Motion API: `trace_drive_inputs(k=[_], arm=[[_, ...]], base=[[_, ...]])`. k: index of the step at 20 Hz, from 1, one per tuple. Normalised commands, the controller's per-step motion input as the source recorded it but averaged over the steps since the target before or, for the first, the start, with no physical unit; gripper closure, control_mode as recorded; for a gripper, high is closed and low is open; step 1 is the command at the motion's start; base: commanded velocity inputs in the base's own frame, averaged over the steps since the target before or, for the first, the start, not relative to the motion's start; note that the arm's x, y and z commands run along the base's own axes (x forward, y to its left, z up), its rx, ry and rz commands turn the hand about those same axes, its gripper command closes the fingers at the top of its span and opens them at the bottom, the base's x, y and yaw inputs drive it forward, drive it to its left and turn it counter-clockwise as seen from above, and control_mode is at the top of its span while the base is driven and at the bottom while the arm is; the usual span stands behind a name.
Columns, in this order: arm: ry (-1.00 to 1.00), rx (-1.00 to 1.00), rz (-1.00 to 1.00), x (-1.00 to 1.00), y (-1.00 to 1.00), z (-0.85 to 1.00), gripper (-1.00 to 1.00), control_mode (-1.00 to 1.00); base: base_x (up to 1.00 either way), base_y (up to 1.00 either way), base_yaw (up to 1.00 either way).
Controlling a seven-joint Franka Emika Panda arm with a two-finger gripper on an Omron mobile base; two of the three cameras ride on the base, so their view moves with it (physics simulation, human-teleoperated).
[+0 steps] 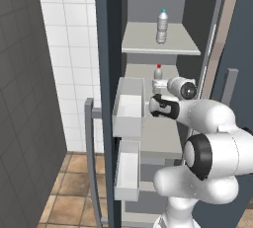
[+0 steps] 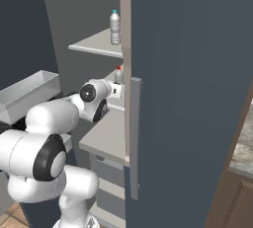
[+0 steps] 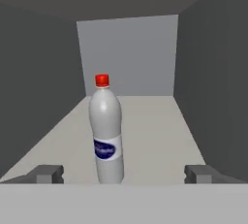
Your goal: Take the bottled waters from the counter and place them in the freezer to freeze. Close the freezer door after placing the bottles.
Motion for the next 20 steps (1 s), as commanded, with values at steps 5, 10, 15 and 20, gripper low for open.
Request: trace_drive_inputs(k=[5, 10, 15, 20], arm=[[0.21, 0.00, 0.00, -0.12, 0.00, 0.09, -1.00, -1.00], [0.21, 0.01, 0.00, -0.10, 0.00, 0.00, -1.00, -1.00], [0.20, 0.02, 0.00, -0.22, 0.00, 0.00, -1.00, -1.00], [0.11, 0.01, 0.00, -0.49, 0.00, 0.00, -1.00, -1.00]], base=[[0.00, 0.00, 0.00], [0.00, 0.00, 0.00], [0.00, 0.00, 0.00], [0.00, 0.00, 0.00]])
